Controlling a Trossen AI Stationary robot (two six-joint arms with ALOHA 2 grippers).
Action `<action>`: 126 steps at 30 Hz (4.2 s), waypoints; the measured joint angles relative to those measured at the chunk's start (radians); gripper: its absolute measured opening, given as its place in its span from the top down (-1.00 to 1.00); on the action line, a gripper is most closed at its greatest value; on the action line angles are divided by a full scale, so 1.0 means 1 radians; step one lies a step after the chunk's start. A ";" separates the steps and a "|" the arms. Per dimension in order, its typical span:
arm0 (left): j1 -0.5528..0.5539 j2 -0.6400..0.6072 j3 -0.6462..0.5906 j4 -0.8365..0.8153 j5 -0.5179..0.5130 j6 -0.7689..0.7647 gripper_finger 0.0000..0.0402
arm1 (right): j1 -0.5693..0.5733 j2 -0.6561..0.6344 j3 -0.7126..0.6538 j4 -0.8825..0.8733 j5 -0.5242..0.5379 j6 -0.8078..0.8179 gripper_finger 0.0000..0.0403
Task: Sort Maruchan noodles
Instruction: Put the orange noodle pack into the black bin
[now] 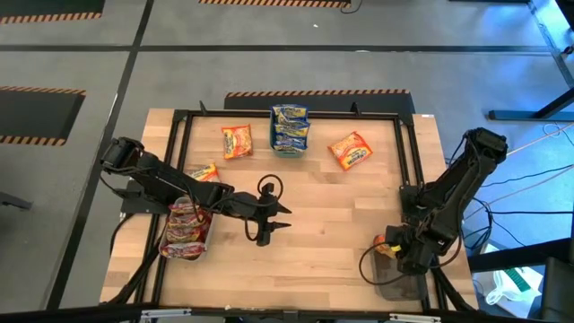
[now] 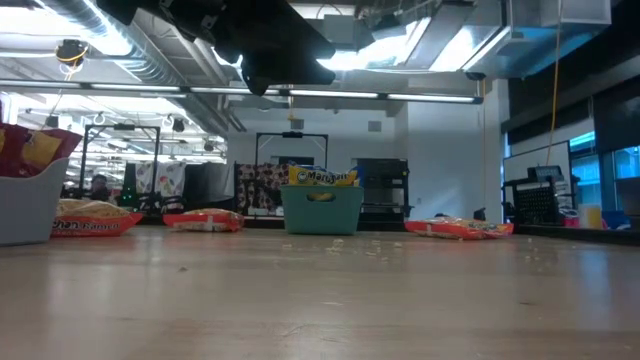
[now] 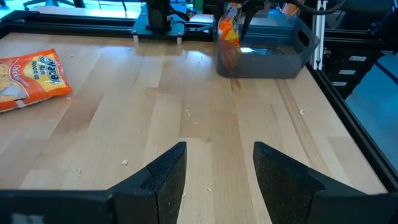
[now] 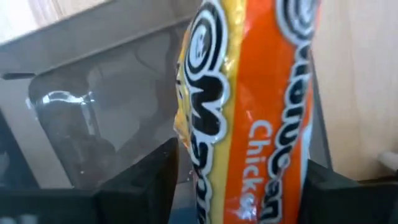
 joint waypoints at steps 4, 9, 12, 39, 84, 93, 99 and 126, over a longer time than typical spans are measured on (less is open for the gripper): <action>0.000 0.000 0.000 0.000 0.000 0.000 0.10 | 0.000 0.000 0.050 -0.046 0.004 0.000 0.03; 0.000 0.000 0.000 0.000 0.000 0.000 0.10 | 0.000 0.000 0.131 -0.182 0.006 -0.003 0.09; 0.000 0.000 0.000 0.000 0.000 0.000 0.10 | 0.000 0.000 0.169 -0.260 0.055 0.004 0.12; -0.005 0.000 0.000 -0.115 0.004 0.035 0.10 | -0.566 0.000 0.339 -0.384 0.350 -0.241 0.18; -0.023 0.001 -0.154 0.060 -0.011 -0.094 0.10 | -1.512 0.375 0.137 0.423 0.118 -1.104 0.89; -0.023 0.001 -0.154 0.061 -0.023 -0.093 0.10 | -1.200 0.378 0.135 0.540 0.021 -1.147 0.89; -0.023 0.000 -0.154 0.061 -0.045 -0.093 0.10 | -0.973 0.386 0.135 0.737 -0.002 -1.141 0.89; 0.143 0.255 -0.079 0.273 -0.048 -0.095 0.10 | -0.818 0.232 -0.176 0.832 0.066 -0.384 -0.08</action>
